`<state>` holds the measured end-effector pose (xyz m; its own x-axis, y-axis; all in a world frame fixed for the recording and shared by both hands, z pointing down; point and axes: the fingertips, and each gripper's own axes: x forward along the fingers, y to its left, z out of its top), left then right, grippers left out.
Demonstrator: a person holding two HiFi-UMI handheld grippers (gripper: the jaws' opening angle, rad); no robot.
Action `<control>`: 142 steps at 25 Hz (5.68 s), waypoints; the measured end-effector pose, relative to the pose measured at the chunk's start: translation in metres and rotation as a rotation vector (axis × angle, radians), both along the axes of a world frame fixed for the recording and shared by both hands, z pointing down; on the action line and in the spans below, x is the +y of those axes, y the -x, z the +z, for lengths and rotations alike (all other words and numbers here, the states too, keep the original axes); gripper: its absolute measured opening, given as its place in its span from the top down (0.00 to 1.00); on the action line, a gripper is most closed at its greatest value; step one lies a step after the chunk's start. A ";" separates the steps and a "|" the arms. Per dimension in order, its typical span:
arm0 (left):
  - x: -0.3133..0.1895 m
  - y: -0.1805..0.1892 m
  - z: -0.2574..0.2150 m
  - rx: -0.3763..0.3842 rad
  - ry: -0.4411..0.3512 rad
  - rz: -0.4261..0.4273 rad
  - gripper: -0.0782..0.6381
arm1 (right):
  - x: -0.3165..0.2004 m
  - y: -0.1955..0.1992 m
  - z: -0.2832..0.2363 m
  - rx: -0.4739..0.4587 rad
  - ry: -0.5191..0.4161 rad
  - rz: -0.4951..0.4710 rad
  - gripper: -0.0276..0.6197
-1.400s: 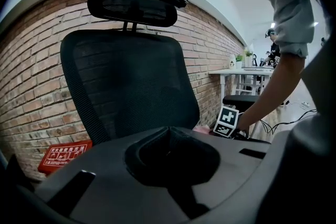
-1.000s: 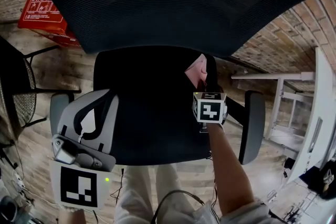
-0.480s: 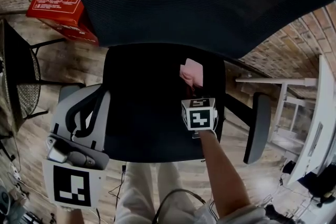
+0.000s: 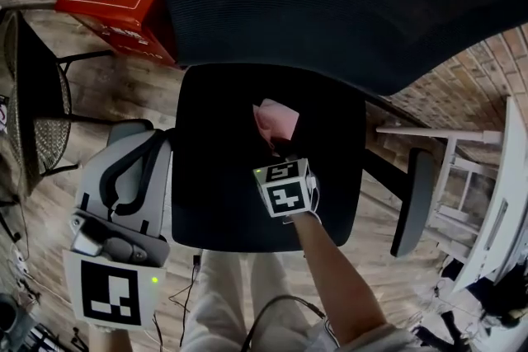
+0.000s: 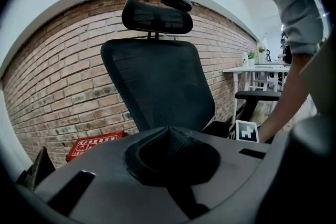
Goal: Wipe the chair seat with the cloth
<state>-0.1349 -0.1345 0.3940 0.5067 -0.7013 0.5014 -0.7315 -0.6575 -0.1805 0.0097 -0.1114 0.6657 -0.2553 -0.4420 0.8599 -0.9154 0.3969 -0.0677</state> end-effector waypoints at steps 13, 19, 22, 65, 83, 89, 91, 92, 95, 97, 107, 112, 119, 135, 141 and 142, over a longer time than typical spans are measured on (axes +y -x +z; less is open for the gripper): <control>0.004 0.035 0.000 0.006 0.000 -0.056 0.87 | 0.008 0.126 -0.021 -0.101 -0.035 -0.250 0.88; 0.006 0.042 0.002 0.010 0.004 -0.064 0.87 | 0.015 0.164 -0.031 -0.124 -0.050 -0.332 0.88; 0.007 0.043 0.004 0.012 0.010 -0.067 0.87 | 0.020 0.176 -0.031 -0.128 -0.047 -0.355 0.88; 0.038 -0.073 0.016 -0.003 0.032 0.113 0.87 | 0.084 -0.135 0.002 0.236 0.018 0.196 0.87; 0.052 -0.103 0.013 -0.019 0.016 0.223 0.87 | 0.155 -0.222 -0.013 0.387 0.071 0.400 0.87; 0.052 -0.097 0.014 -0.013 0.023 0.207 0.87 | 0.156 -0.205 -0.008 0.323 0.079 0.377 0.87; 0.052 -0.094 0.014 -0.011 0.028 0.195 0.87 | 0.157 -0.194 -0.006 0.303 0.086 0.352 0.87; 0.052 -0.092 0.014 -0.011 0.027 0.192 0.87 | 0.157 -0.188 -0.005 0.292 0.090 0.337 0.87; 0.053 -0.086 0.012 -0.015 0.022 0.186 0.87 | 0.155 -0.163 -0.005 0.256 0.094 0.296 0.87; 0.053 -0.080 0.011 -0.011 0.026 0.169 0.87 | 0.155 -0.145 -0.002 0.221 0.096 0.277 0.88; 0.056 -0.049 0.004 -0.005 0.023 0.103 0.87 | 0.160 -0.031 0.002 0.115 0.094 -0.001 0.87; 0.056 -0.034 -0.002 -0.014 0.004 0.094 0.87 | 0.166 0.025 -0.003 0.058 0.086 -0.134 0.87; 0.055 -0.009 -0.002 -0.011 -0.005 0.047 0.87 | 0.173 0.102 -0.013 -0.005 0.056 -0.317 0.87; 0.056 0.023 -0.001 -0.005 -0.001 -0.013 0.87 | 0.183 0.162 -0.017 -0.021 0.021 -0.538 0.87; 0.059 0.011 -0.003 -0.002 -0.001 0.004 0.87 | 0.191 0.119 -0.006 0.021 0.060 -0.446 0.88; 0.060 0.008 -0.003 -0.002 -0.001 0.009 0.87 | 0.192 0.109 -0.005 0.029 0.065 -0.422 0.87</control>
